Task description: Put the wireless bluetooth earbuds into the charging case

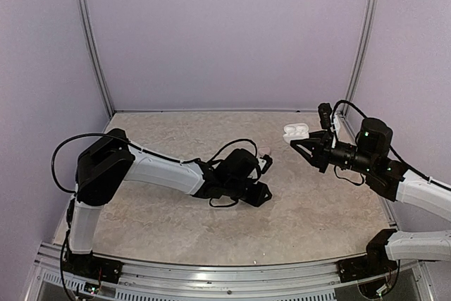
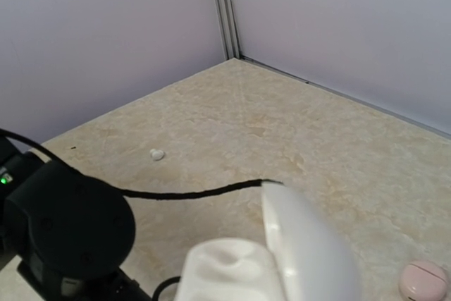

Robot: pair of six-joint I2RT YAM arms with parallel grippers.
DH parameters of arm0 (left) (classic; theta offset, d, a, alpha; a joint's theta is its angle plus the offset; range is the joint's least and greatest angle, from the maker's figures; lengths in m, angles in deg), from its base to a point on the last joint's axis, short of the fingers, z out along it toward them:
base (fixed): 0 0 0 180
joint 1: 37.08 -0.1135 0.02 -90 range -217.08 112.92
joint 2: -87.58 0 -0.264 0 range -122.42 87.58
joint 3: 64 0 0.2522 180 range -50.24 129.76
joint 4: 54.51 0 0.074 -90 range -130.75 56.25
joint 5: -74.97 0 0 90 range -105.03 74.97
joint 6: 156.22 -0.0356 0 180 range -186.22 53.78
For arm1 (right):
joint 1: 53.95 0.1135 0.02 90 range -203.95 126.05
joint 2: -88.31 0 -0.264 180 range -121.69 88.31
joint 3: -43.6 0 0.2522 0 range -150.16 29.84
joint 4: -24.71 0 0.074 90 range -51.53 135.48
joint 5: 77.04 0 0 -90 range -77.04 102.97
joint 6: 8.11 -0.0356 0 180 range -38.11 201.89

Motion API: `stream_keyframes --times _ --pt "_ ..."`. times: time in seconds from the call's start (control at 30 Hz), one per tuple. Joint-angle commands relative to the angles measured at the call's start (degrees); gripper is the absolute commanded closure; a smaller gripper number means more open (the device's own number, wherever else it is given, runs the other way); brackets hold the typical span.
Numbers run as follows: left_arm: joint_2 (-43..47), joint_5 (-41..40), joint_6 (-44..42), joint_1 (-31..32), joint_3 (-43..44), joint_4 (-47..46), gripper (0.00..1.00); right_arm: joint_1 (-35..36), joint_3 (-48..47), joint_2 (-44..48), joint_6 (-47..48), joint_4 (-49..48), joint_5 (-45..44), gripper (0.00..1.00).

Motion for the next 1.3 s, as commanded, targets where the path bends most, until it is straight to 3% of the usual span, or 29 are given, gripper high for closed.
stream_keyframes --times 0.0,0.93,1.27 --pt "-1.91 1.37 -0.63 -0.16 2.24 -0.16 0.75 -0.69 0.19 0.77 0.49 0.11 0.26 0.98" --pt "-3.03 -0.26 1.05 -2.1 1.63 2.72 0.71 -0.66 0.19 1.04 0.68 0.46 -0.14 0.98" --pt "-2.75 -1.21 0.39 -1.97 1.42 5.18 0.74 -0.66 0.28 1.14 0.59 0.44 -0.21 0.98"
